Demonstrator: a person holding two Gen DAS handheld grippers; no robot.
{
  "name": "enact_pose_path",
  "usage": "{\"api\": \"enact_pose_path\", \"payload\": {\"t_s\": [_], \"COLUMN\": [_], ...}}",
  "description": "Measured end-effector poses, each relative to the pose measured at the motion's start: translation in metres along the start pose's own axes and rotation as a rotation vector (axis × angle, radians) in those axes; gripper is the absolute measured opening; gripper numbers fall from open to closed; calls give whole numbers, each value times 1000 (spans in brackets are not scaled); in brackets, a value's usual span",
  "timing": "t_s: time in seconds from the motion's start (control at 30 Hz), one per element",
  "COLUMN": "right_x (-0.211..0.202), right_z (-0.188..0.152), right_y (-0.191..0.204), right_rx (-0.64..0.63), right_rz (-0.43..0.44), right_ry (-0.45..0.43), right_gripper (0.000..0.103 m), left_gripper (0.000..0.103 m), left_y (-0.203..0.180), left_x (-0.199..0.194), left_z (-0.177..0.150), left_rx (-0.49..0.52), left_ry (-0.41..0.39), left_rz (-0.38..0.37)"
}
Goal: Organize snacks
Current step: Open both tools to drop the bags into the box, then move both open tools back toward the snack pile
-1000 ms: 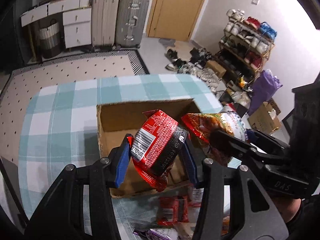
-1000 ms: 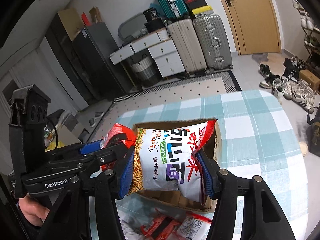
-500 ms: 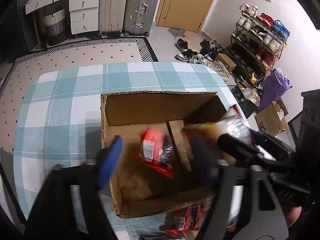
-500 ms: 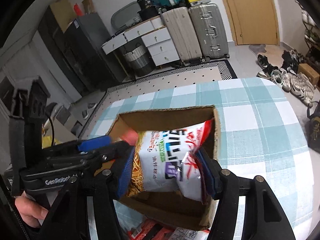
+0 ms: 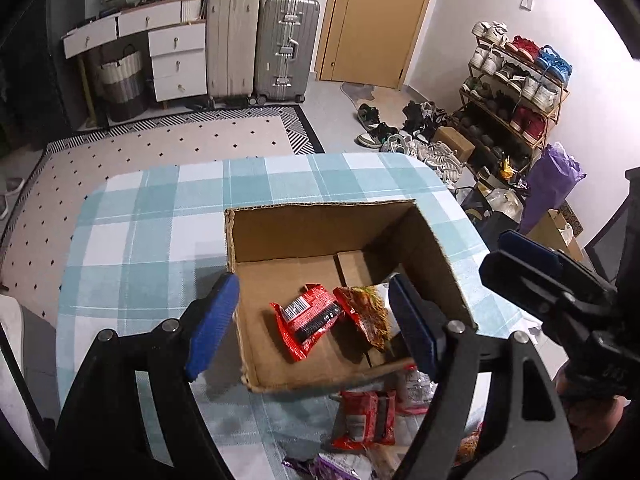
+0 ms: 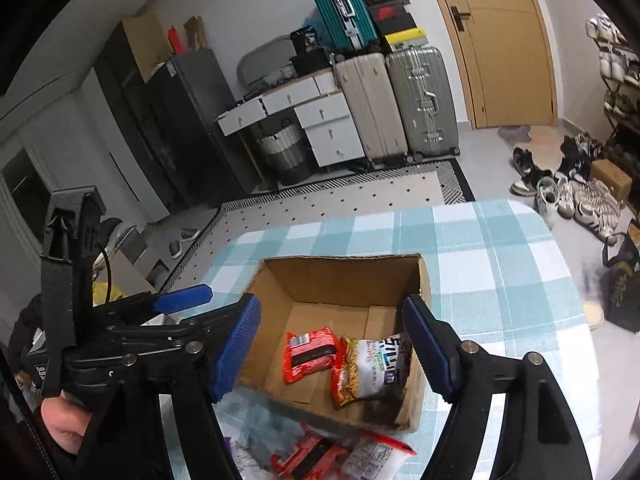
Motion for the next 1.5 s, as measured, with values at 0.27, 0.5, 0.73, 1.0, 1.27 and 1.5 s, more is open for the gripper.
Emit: {"api": "enact_pose_path", "payload": {"t_s": [0.27, 0.5, 0.73, 1.0, 1.27, 1.5], "right_x": [-43, -86, -131, -174, -207, -230], "right_z": [-4, -14, -31, -56, -81, -107], "right_y": [24, 45, 61, 71, 72, 64], "right_rx": [-41, -77, -101, -110, -103, -97], "right_rz": [17, 28, 25, 18, 5, -8], "right_ry": [-35, -71, -117, -154, -181, -194], "right_gripper": [75, 75, 83, 88, 92, 96], "left_gripper": [81, 82, 85, 91, 101, 102], "left_y": [-14, -27, -46, -68, -96, -114], "left_x": [-52, -100, -143, -186, -228, -248], "left_z": [-5, -19, -39, -63, -90, -120], "left_rx": [17, 29, 49, 70, 87, 113], "left_ry": [-60, -107, -138, -190, -262, -290], "left_rz": [30, 34, 35, 24, 4, -8]}}
Point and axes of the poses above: each gripper's, at about its wrist camera, not at the fingertips, and x roughly the way its jaws point, y to its left, z to its top, the point moved 7 cm from there along x, roughly the way its jaws point, and after that the axes turned 1 degree about x, right-handed, at the moved point
